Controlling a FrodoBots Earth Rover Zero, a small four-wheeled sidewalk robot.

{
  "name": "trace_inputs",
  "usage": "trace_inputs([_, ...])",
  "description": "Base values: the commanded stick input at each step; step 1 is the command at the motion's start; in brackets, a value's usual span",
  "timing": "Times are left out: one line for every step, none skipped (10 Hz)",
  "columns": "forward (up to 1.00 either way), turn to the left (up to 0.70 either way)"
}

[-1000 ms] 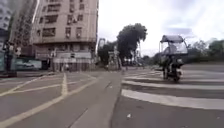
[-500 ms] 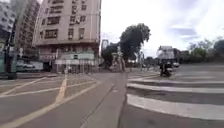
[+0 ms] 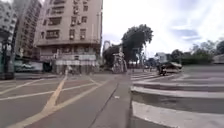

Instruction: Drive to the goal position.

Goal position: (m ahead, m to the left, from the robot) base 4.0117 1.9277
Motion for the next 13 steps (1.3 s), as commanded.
trace_inputs([0.7, 0.0])
trace_inputs([0.7, 0.0])
trace_inputs([0.7, 0.0])
trace_inputs([0.7, 0.0])
trace_inputs([0.7, 0.0])
trace_inputs([0.7, 0.0])
trace_inputs([0.7, 0.0])
trace_inputs([0.7, 0.0])
trace_inputs([0.7, 0.0])
trace_inputs([0.7, 0.0])
trace_inputs([0.7, 0.0])
trace_inputs([0.7, 0.0])
trace_inputs([0.7, 0.0])
